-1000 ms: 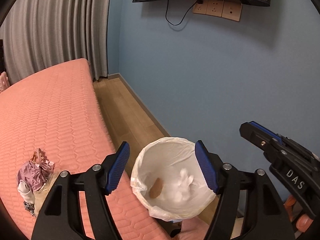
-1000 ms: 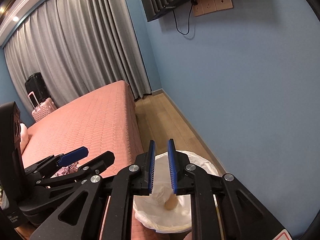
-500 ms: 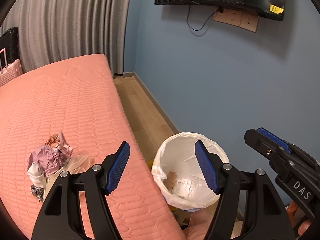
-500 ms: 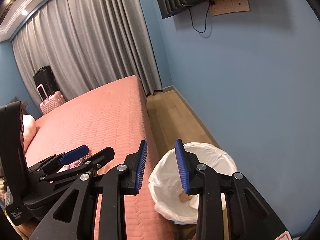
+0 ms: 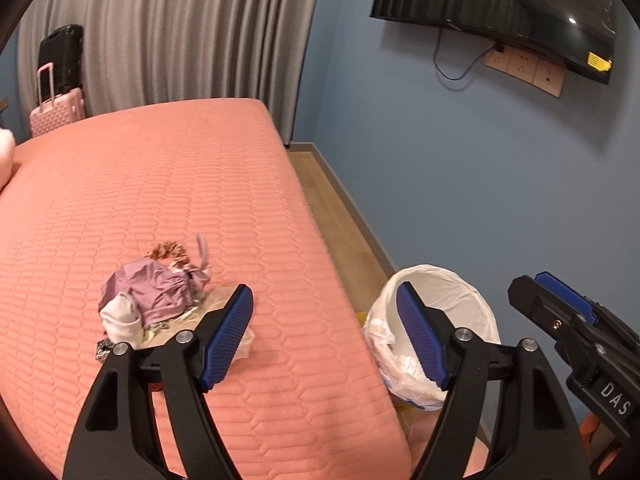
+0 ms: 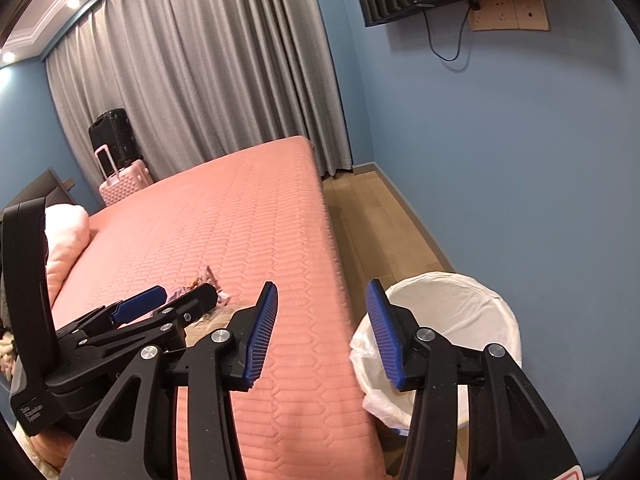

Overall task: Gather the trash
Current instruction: 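Return both tools to the pile and close the left tool on the white sock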

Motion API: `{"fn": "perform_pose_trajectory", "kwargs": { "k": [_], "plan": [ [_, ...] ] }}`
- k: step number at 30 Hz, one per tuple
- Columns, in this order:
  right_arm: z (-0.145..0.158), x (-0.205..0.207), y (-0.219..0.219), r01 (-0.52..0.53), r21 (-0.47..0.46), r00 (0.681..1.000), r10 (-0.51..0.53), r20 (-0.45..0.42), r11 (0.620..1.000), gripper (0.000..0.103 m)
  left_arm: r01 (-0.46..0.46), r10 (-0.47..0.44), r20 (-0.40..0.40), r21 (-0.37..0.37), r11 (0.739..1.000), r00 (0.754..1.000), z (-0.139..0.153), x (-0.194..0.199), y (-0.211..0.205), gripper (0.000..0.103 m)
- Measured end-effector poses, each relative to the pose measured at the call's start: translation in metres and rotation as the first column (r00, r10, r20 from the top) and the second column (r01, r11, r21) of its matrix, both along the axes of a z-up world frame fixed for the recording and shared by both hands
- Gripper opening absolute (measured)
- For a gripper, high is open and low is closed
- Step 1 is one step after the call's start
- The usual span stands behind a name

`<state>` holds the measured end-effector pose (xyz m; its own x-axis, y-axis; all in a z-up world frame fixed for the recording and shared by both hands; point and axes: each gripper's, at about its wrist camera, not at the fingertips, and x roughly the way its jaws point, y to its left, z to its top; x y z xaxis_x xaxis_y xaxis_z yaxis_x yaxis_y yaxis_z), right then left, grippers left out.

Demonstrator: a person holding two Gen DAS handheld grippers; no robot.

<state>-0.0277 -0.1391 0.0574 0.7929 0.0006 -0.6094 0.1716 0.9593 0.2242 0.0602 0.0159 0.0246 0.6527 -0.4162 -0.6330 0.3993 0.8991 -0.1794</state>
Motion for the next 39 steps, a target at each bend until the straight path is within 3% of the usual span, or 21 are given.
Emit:
{"fn": "perform_pose_trajectory", "kwargs": {
  "k": [10,14,28,39],
  "plan": [
    [-0.011,0.011,0.042,-0.073,0.000,0.997,0.073,-0.033,0.997,0.047,-0.096,0.096,-0.034,-0.008,0.995,0.995,-0.013,0.008,0.052,0.075],
    [-0.018,0.019,0.059,-0.096,-0.004,0.994,0.095,-0.054,0.995,0.056,-0.139,0.139,-0.055,-0.006,0.990,0.989,-0.022,0.014,0.077,0.078],
    [-0.080,0.067,0.125,-0.209,0.056,0.961,0.216,-0.171,0.976,0.062,-0.280,0.286,-0.148,0.058,0.958,0.947,-0.069,0.047,0.156,0.079],
    [-0.122,0.121,0.165,-0.249,0.104,0.932,0.268,-0.244,0.963,0.064,-0.288,0.298,-0.218,0.078,0.954,0.929,-0.104,0.082,0.182,0.079]
  ]
}}
